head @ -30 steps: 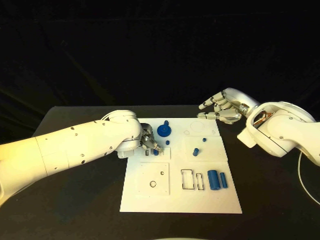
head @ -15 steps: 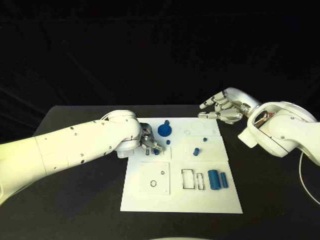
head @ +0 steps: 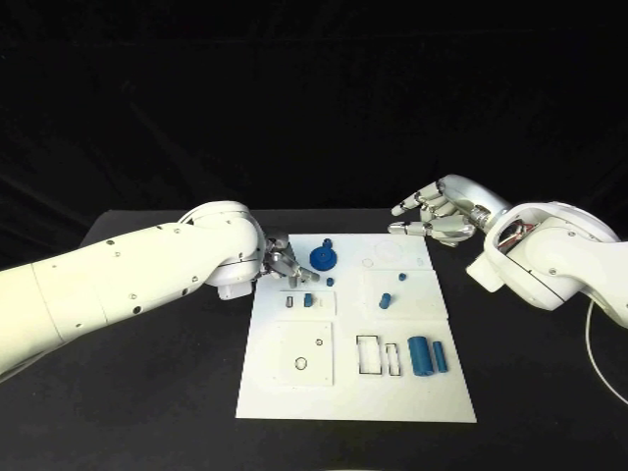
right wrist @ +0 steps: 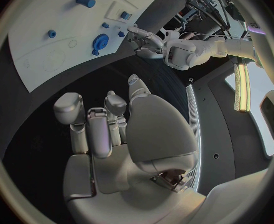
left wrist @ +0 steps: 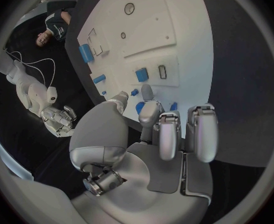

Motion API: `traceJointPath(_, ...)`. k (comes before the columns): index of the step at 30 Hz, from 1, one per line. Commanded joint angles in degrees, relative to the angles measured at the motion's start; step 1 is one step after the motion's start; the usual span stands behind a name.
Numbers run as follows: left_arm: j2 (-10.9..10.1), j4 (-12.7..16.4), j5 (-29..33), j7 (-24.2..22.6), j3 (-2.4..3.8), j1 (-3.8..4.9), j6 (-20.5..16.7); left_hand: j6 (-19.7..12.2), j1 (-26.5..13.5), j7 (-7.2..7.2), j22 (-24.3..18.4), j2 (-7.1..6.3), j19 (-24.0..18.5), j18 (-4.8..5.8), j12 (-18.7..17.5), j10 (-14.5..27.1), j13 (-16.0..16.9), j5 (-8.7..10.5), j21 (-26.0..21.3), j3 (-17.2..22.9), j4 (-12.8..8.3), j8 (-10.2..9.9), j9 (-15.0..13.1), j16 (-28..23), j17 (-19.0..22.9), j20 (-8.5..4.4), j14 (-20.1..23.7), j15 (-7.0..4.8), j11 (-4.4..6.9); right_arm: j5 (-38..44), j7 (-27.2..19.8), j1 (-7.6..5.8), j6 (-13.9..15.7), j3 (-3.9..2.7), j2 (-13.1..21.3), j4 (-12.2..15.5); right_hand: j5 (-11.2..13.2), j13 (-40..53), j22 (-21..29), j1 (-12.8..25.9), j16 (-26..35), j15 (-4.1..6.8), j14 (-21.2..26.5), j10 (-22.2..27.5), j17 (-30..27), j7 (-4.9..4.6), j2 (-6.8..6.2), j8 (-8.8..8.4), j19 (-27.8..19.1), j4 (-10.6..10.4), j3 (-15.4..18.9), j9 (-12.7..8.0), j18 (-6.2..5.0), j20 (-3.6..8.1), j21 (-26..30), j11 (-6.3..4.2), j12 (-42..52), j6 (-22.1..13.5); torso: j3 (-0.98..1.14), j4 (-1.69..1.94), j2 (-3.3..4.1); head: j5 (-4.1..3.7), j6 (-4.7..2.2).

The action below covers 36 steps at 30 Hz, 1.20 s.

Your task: Assemble the parts on the task board

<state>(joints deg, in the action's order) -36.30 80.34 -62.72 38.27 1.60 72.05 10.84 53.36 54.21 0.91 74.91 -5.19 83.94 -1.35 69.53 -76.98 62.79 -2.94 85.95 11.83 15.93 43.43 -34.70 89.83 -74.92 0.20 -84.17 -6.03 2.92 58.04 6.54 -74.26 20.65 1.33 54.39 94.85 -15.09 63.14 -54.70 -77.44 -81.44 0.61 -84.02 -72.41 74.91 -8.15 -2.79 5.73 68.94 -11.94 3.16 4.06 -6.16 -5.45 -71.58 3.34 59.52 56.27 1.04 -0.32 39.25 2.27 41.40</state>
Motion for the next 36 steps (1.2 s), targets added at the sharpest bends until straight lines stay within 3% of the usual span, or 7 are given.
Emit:
traceJointPath(1,-0.45,0.23,0.20,0.22,0.38,1.33,0.29,-0.92,1.07,0.23,9.28,0.20,3.26,-0.21,-0.81,0.96,-0.93,-0.02,-0.61,-0.92,-0.03,-0.55,0.18,0.17,-15.08,0.07,-5.83,0.06,-0.24,-0.02,-0.35,0.03,-0.49,0.00,-0.10,-0.11,-0.25,-0.05,0.05,0.31,0.32,0.28,-2.68,0.28,0.52,-0.12,0.17,0.18,-0.29,0.04,0.17,-0.08,-1.02,0.05,0.20,-0.02,-0.20,-0.42,0.04,0.04,0.03,-0.11,-0.11)
traceJointPath(5,-0.18,-1.90,0.20,0.39,0.69,3.62,2.19,-3.75,2.92,1.65,7.71,0.70,2.41,-0.61,-3.19,3.45,-3.68,0.03,-2.05,-3.59,0.30,-3.28,1.52,0.17,-15.08,0.91,-5.83,0.98,-1.46,-0.10,-0.33,0.04,-0.64,0.01,-0.33,-0.38,-0.25,-0.05,0.05,0.31,0.32,0.28,-2.68,0.28,0.52,-0.12,0.17,0.18,-0.29,0.04,0.17,-0.08,-1.02,0.05,0.20,-0.02,-0.20,-0.42,0.05,0.11,0.04,-0.06,-0.30)
traceJointPath(10,1.87,-6.93,0.50,0.20,0.76,4.88,3.87,-5.81,5.69,3.40,7.51,1.96,2.28,-0.70,-3.52,4.15,-4.32,0.00,-2.41,-6.54,0.37,-8.24,4.80,0.17,-15.08,2.18,-5.83,2.46,-3.15,-0.24,-0.34,0.15,-0.78,0.03,-0.76,-0.67,-0.30,-0.02,0.04,0.28,0.33,0.28,-2.68,0.24,0.54,-0.11,0.22,0.20,-0.28,0.00,0.22,-0.07,-1.02,0.05,0.22,-0.02,-0.16,-0.42,0.01,0.06,0.09,-0.04,-0.54)
traceJointPath(12,2.94,-9.25,0.59,0.10,0.76,5.13,4.69,-5.67,6.13,3.57,7.58,2.20,2.31,-0.69,-3.41,4.12,-4.24,-0.02,-2.38,-7.03,0.34,-8.76,5.25,0.17,-15.08,2.35,-5.83,2.57,-3.22,-0.27,-0.34,0.18,-0.82,0.04,-0.88,-0.72,-0.30,-0.02,0.04,0.28,0.33,0.28,-2.68,0.24,0.54,-0.11,0.22,0.20,-0.28,0.00,0.22,-0.07,-1.02,0.05,0.22,-0.02,-0.16,-0.42,0.02,0.05,0.07,0.02,-0.46)
traceJointPath(17,5.35,-13.98,0.69,-0.25,0.61,5.36,6.37,-5.36,6.68,3.72,7.68,2.59,2.35,-0.68,-3.29,4.09,-4.19,-0.01,-2.33,-7.62,0.33,-9.29,5.76,0.17,-15.08,2.53,-5.83,2.67,-3.27,-0.30,-0.32,0.22,-0.84,0.04,-1.01,-0.77,-0.38,-0.06,0.05,0.19,0.33,0.29,-2.69,0.23,0.57,-0.10,0.31,0.23,-0.25,-0.03,0.25,-0.06,-1.01,0.06,0.25,-0.04,-0.17,-0.40,-0.05,0.07,0.14,0.16,-0.40)
traceJointPath(22,7.66,-18.11,0.84,-0.59,-0.11,5.25,7.77,-4.37,7.47,3.64,7.81,3.22,2.41,-0.67,-3.01,3.92,-3.96,-0.02,-2.27,-8.43,0.32,-9.59,6.27,0.17,-15.08,2.64,-5.83,2.70,-3.23,-0.31,-0.38,0.29,-0.90,0.05,-1.21,-0.81,-0.45,-0.09,0.10,0.10,0.35,0.29,-2.70,0.21,0.56,-0.10,0.39,0.26,-0.26,-0.05,0.26,-0.05,-1.02,0.06,0.30,-0.05,-0.17,-0.39,-0.13,-0.08,0.24,0.41,-0.42)
traceJointPath(36,10.23,-22.71,1.57,-1.17,-1.52,4.00,10.97,-3.07,8.22,3.35,8.00,3.95,2.51,-0.64,-2.61,3.61,-3.58,-0.02,-2.16,-9.32,0.32,-9.51,6.59,0.17,-15.08,2.58,-5.83,2.55,-3.01,-0.31,-0.46,0.39,-1.04,0.05,-1.44,-0.86,-0.59,-0.11,0.09,-0.07,0.35,0.31,-2.73,0.15,0.60,-0.09,0.55,0.30,-0.21,-0.08,0.28,-0.04,-1.01,0.07,0.33,-0.06,-0.13,-0.39,-0.04,-0.05,0.21,0.61,-0.03)
